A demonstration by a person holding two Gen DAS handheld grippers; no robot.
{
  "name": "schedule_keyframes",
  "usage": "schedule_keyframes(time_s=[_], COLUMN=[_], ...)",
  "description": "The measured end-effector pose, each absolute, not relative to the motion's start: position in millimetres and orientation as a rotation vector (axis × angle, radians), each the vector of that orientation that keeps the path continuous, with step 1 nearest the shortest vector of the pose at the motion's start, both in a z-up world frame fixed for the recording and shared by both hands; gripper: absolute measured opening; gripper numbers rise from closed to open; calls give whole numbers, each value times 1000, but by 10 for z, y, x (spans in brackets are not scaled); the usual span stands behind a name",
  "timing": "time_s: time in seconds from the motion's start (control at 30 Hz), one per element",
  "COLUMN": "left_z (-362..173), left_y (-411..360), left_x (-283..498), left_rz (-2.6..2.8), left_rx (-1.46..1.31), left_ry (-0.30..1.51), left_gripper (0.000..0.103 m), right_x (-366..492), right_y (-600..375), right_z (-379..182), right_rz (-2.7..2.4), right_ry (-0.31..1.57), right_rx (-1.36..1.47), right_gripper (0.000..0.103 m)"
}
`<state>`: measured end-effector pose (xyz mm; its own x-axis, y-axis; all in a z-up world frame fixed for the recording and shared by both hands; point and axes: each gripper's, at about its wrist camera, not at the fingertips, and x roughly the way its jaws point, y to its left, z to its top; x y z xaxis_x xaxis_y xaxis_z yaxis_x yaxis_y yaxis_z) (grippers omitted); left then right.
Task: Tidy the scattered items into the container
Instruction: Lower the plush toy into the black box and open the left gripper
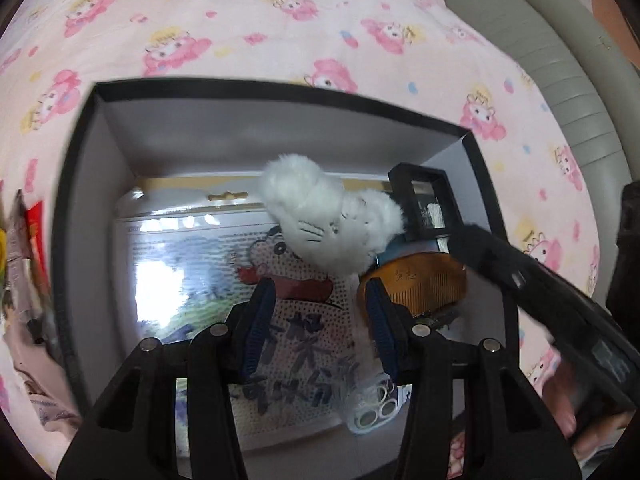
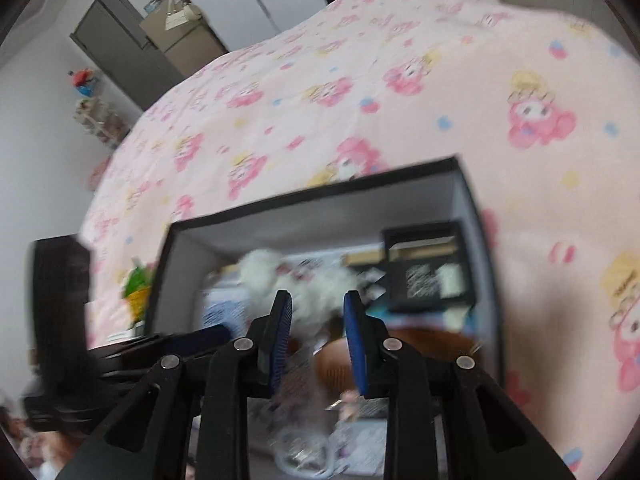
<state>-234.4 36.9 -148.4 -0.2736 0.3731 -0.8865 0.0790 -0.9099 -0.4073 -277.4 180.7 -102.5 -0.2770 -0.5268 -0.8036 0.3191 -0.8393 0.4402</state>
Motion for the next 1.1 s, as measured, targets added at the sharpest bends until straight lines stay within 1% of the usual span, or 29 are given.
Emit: schedule_keyframes(time_s=[0.07, 0.1, 0.17, 0.23, 0.27, 0.3, 0.33, 0.43, 0.5, 0.57, 0.6, 0.63, 0.7, 0.83, 1.0, 1.1], left_z=[-1548, -1559, -1560, -1522, -1468, -1410, -1361, -1292, -1333, -1376, -1394, -1415, -1451, -1468, -1570, -1442], left_y=[425, 444, 429, 317, 251, 215, 197, 174, 101, 10, -11, -43, -58, -29, 40, 121], left_x=[-2429, -2478, -2579, -2596, -2563, -2528, -2498, -2450, -2438, -2436, -2441, -2455, -2482, -2586, -2736, -2647], left_rz=[2277, 2285, 2333, 2372, 2367, 2365, 2375, 2447, 2453, 2457, 2454, 2449, 2434, 2439, 2370, 2372], left_rx=[-1775, -1770, -1758, -1786, -1754, -1708, -1686, -1708, -1734, -1750, -1743, -1732, -1694, -1654, -1687, -1627], left_ry=[-567, -562, -582, -707, -788, -818, -803, -642, -616, -653, -668, -682, -717, -731, -763, -701], left_gripper=[46, 44, 44, 44, 44, 47, 47, 47, 46, 46, 46, 46, 46, 46, 46, 46], right_x=[-2792, -2811, -2847, -2883, -2886, -2891, -2887, -2915, -2968, -3050, -3102, -3132, -3135, -3077, -3107, -3034], right_y=[1787, 1777, 1782, 1760, 1735, 1722, 1697, 1559, 1468, 1465, 1513, 1558, 1623, 1662, 1674, 1684], right_z=[-1051, -1061, -1087, -1166, -1221, -1252, -1273, -1332, -1417, -1567, -1648, -1670, -1597, -1295, -1338, -1324], right_rz=[-2162, -2205, -2272, -2271, -2244, -2219, -2184, -2107, -2074, -1953, -1917, -1929, -2032, -2271, -2293, -2311], right_ry=[-241, -199, -119, -45, -34, -52, -68, -65, -58, -176, -263, -298, -248, -101, -74, -20], right_rx=[1465, 1466, 1471, 1512, 1542, 1552, 1555, 1560, 1588, 1658, 1698, 1709, 1690, 1509, 1518, 1493], right_gripper=[24, 24, 24, 24, 25, 25, 25, 26, 27, 29, 29, 29, 29, 29, 29, 29])
